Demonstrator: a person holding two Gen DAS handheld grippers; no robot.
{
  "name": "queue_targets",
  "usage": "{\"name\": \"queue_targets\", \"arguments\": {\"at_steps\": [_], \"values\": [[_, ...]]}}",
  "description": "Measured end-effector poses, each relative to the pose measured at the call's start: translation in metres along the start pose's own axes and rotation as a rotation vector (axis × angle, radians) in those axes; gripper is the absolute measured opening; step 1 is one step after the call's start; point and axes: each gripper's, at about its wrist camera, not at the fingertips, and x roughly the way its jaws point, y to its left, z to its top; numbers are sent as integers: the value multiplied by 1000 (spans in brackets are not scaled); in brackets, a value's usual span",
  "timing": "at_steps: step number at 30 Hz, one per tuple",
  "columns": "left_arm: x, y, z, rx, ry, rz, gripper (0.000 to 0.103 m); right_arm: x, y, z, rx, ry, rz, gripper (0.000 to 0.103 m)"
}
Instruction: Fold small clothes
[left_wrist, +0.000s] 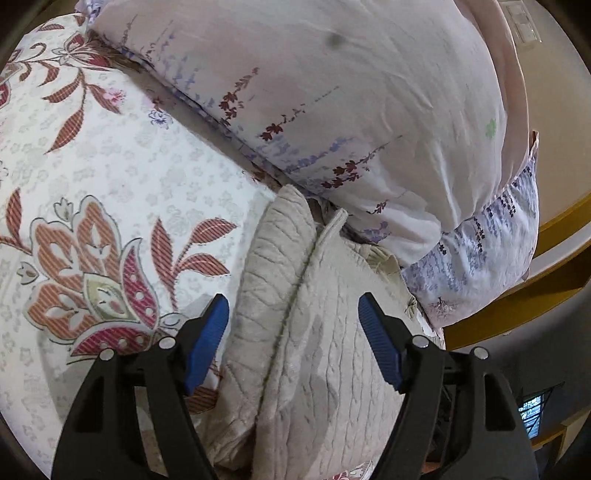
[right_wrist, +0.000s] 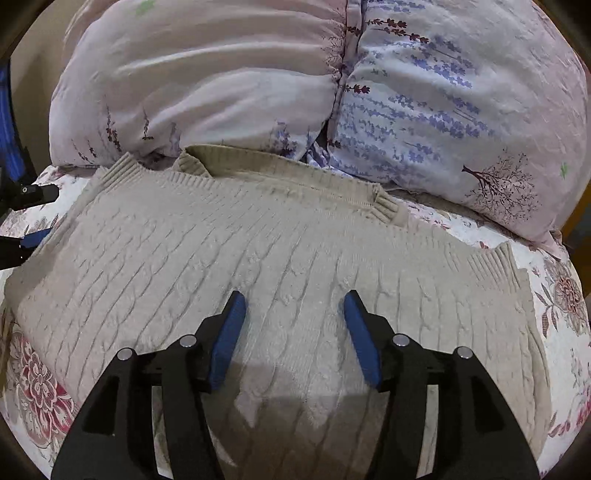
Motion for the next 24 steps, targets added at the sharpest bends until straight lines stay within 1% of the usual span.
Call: {"name": "queue_targets", "arguments": {"at_steps": [3,9,11,13,17,18,19,21,24], "values": [[3,-3,0,7,2,-1,72,2,-5,0,14,4,20,58],[10,-12,-3,29,7,3,72,1,-6,-1,16,0,26,58],[14,-14,-5,25,22,-4,66,3,-5,0,16,0,29,58],[17,-14,-7,14,35,-11,57,4,-5,0,15,0,30,58],[22,-13,-10,-5,63,-27,45,4,-5,0,16,0,31,58],[23,-14,-11,-6,69,-26,37,4,-5,1,16,0,31,58],[25,-14,-12,-6,78,-23,23,4,-5,1,16,-1,32,58],[26,-17,-12,-5,83,-32,21,5,-5,1,15,-1,33,58],[19,-29,-9,-3,62,-87,19,5,-4,2,17,2,34,58]]}}
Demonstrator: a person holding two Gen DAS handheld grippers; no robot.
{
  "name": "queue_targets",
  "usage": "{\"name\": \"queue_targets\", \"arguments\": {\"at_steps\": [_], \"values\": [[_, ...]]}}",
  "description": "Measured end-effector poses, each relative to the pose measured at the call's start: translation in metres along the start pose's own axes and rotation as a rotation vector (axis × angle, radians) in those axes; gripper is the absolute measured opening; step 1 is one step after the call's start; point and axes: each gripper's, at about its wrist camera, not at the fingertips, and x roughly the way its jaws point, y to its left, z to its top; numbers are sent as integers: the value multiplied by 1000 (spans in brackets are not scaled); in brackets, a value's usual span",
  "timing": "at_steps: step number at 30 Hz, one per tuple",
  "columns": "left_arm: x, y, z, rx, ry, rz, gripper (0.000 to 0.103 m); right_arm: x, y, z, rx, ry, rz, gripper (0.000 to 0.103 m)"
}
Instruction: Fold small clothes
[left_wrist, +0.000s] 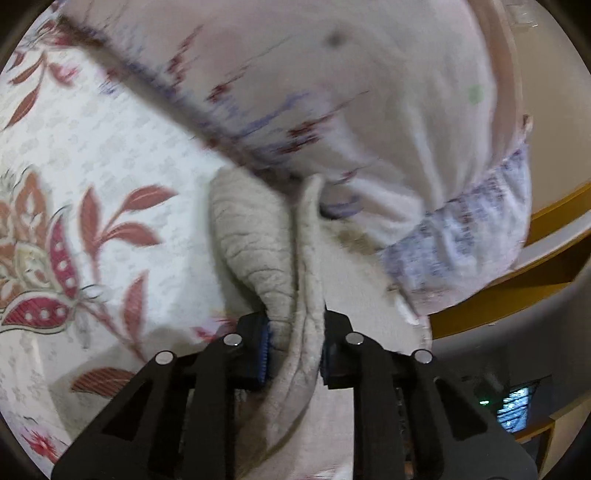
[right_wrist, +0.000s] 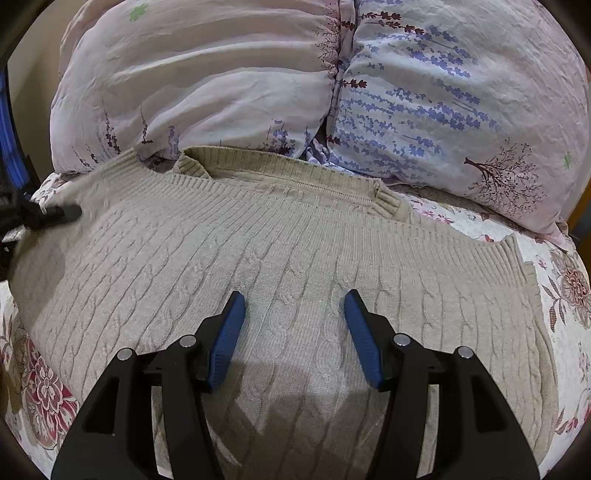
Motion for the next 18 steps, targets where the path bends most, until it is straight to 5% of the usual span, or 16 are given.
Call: {"name": "queue_targets", "arguments": {"at_steps": [11,18], "values": [[-3,-92,-6,117,-28,-217,17,-4,-7,2,6,5,57,58],[26,-148,-33,178,24,-294,17,-64,-111,-13,323,-128,169,58]]}}
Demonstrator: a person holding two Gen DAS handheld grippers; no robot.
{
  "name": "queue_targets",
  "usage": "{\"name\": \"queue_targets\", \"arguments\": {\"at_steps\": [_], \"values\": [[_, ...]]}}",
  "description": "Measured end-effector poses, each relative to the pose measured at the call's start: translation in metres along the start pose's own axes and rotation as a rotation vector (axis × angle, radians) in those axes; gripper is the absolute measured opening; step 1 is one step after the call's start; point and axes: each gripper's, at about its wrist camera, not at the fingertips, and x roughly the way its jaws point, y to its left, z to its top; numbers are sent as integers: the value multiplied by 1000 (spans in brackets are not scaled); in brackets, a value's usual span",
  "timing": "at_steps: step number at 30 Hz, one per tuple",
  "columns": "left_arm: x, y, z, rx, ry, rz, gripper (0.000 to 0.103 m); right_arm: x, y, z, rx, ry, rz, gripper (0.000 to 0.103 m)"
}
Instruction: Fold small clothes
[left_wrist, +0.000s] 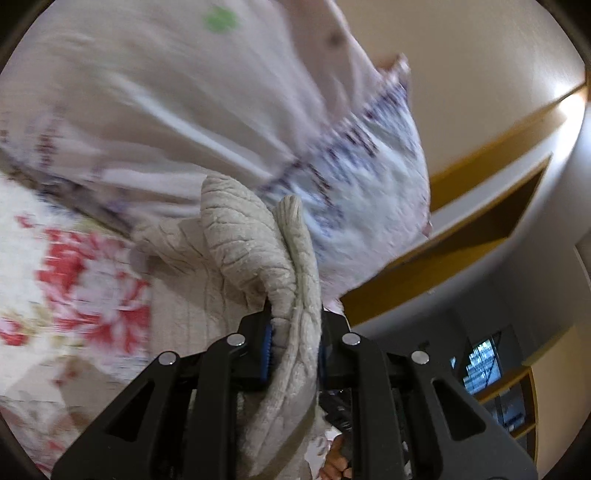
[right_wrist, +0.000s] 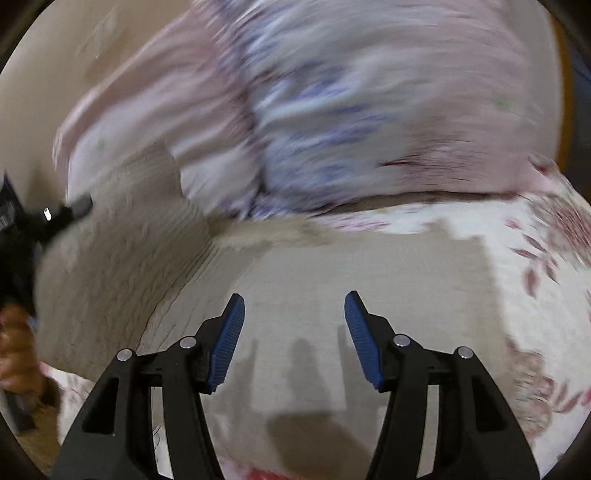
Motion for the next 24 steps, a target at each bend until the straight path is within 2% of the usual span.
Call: {"name": "queue_targets", "arguments": {"at_steps": [4,8,11,13,14,15,16,18,21,24], "values": [[43,-29,-23,38,58,-50,17,-26,-53,-4,139,-12,36,58],[102,-48,-57,64,137,-55,17,-32,-95,-13,288,-11,70,58],[151,-47,-86,49,257,-13,20,-37,-118,-20,366,-7,83,58],[173,-45,-100,20,335,-44,22,-40,-129,-23,399,-1,88,58],[175,-47,-103,8,352,-76,24,-43,-134,-25,418,2,98,58],[173,-49,-104,9,359,-100,36,-46,-138,-25,431,1,107,58],[164,-53,-101,28,348,-123,51,-50,-143,-25,443,-1,120,58],[142,-60,-90,77,284,-111,69,-55,-150,-23,468,-1,153,58],[107,-56,-77,124,192,-37,74,-55,-151,-16,483,16,216,58],[78,-38,-67,153,134,143,75,-49,-145,-11,481,66,283,58]]}}
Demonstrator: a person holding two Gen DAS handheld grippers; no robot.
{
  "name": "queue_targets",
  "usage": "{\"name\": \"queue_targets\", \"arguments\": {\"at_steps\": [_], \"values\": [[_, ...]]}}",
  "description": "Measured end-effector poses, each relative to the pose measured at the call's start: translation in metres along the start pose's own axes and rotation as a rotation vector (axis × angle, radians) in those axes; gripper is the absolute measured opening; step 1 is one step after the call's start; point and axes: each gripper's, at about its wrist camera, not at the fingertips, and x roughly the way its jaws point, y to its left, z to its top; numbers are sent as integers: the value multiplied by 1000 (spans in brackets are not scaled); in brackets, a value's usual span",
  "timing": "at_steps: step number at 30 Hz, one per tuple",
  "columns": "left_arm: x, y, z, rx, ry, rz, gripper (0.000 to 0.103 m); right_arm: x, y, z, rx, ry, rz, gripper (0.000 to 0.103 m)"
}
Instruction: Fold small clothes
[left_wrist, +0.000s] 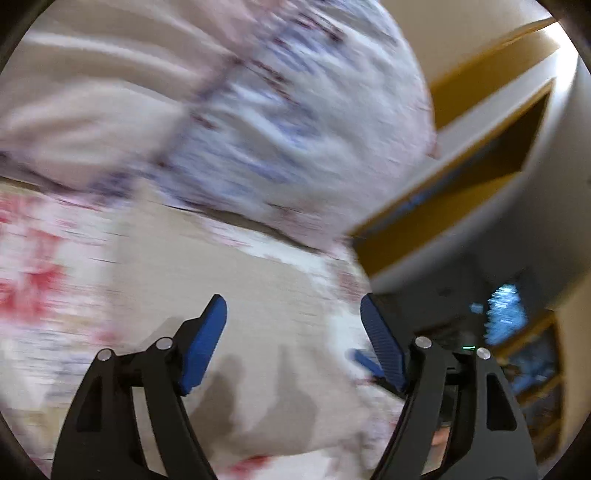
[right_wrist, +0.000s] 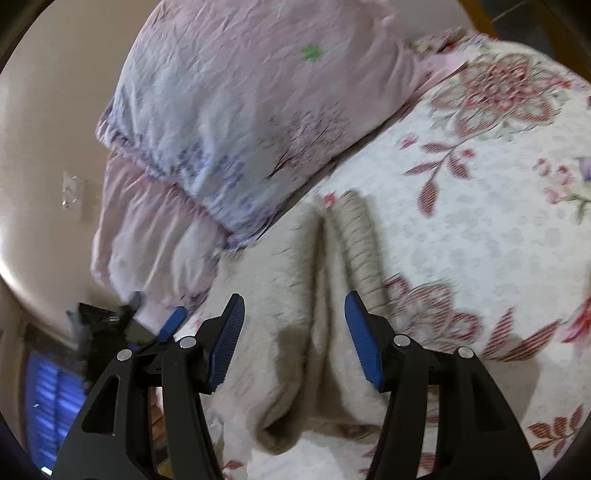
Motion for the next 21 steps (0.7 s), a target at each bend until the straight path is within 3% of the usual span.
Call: {"name": "queue_targets", "arguments": {"at_steps": [3,6,9,13,19,21], "values": [[-8,22,-4,-3,7,100,75,13,6,-1,-6,85,22,58],[-6,42,-10,-33,46,147,75,28,10,-4,-12,155,-41,58],[3,52,-17,-49,86,159,75,45,9,-6,-1,217,-42,58],[18,53,-20,-53,131,146,74,63,7,3,37,229,-5,57],[24,61,-30,-99,166,105,75,86,-9,27,133,190,2,40],[23,63,-31,-104,167,99,75,88,-9,31,119,179,-14,20]]}}
